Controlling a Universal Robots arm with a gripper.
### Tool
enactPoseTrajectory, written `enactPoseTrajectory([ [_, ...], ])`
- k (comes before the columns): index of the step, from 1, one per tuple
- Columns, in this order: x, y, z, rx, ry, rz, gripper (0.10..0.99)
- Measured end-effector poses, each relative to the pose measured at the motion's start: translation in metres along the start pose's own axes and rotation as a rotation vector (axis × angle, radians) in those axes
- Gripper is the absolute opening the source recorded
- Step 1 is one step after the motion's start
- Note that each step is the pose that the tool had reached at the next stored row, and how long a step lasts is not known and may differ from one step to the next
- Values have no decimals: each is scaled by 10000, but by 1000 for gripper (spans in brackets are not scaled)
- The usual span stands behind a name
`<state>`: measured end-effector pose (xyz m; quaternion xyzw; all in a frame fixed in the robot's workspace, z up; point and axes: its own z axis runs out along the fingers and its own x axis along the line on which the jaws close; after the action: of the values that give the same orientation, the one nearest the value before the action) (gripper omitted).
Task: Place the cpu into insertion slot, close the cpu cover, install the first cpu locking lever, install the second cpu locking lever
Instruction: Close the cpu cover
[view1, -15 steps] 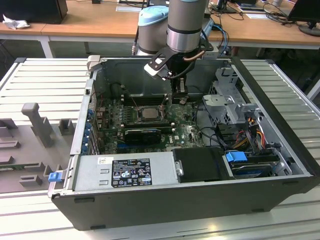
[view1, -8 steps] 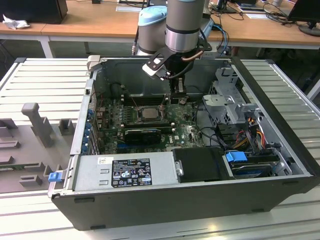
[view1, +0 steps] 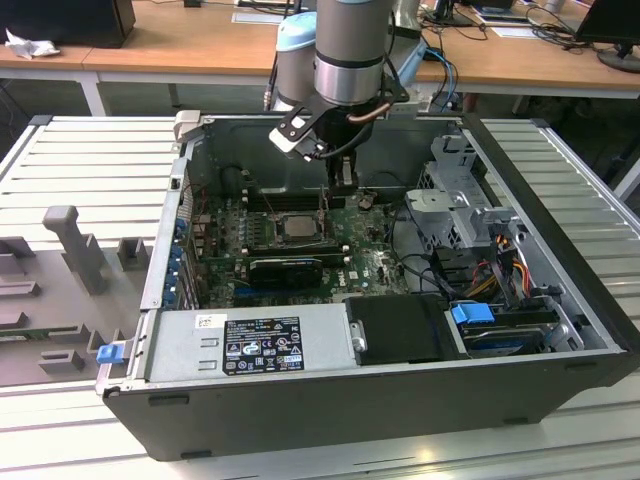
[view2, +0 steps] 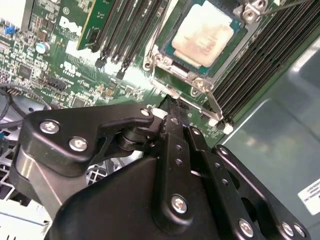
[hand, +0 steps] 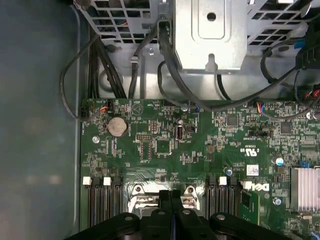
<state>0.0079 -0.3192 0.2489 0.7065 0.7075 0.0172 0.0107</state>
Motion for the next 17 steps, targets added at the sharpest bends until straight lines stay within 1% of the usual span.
enactPoseTrajectory([
  [3,3,-123,47,1,-3,2,106],
  [4,3,-150,64,1,-2,1,106],
  [7,7,-253,147,1,0,-45,106],
  [9,11,-291,188,1,1,-73,106],
  [10,11,-303,196,4,2,-78,106],
  [17,12,-388,205,11,9,-84,106],
])
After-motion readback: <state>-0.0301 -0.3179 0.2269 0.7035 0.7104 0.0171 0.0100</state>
